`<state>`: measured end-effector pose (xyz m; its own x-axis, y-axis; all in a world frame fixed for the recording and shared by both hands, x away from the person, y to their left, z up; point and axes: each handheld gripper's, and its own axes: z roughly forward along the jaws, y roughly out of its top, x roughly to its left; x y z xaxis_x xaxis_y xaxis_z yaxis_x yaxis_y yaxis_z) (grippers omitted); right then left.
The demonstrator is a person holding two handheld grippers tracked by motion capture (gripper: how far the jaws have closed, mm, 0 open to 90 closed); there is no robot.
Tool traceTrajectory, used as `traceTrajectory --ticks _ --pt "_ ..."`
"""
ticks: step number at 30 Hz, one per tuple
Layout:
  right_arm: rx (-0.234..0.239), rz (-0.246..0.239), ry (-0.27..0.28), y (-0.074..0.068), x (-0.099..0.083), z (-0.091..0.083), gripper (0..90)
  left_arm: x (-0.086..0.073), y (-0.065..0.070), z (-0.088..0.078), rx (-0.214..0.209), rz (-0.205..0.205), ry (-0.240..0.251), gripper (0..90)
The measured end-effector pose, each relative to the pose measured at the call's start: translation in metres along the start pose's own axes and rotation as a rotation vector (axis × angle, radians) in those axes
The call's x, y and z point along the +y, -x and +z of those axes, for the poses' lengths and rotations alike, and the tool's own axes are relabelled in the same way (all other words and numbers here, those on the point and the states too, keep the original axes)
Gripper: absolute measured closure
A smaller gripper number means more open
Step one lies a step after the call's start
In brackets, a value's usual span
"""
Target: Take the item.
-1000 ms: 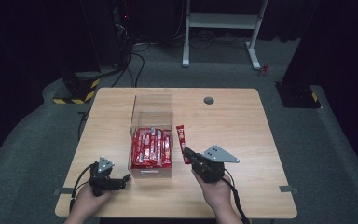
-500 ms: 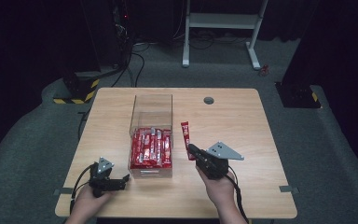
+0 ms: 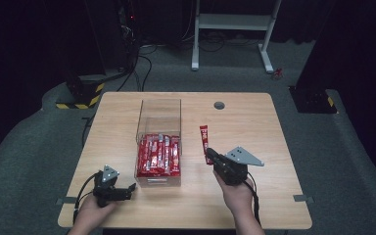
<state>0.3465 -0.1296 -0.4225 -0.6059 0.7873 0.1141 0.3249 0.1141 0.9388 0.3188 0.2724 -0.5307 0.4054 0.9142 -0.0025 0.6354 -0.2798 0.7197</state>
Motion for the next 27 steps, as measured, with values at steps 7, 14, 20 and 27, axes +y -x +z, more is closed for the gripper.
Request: traceTrajectory --ticks 7,14,20,27 --pt "-0.033 0.006 -0.002 0.01 -0.001 -0.002 90.0 0.0 0.0 0.0 0.0 0.0 0.0 4.1" --pt "-0.076 0.021 -0.013 0.025 -0.006 -0.002 90.0 0.0 0.0 0.0 0.0 0.0 0.0 4.1" --pt "-0.116 0.035 -0.025 0.038 -0.01 -0.003 90.0 0.0 0.0 0.0 0.0 0.0 0.0 4.1" --pt "-0.148 0.058 -0.051 0.053 -0.018 0.0 90.0 0.0 0.0 0.0 0.0 0.0 0.0 4.1"
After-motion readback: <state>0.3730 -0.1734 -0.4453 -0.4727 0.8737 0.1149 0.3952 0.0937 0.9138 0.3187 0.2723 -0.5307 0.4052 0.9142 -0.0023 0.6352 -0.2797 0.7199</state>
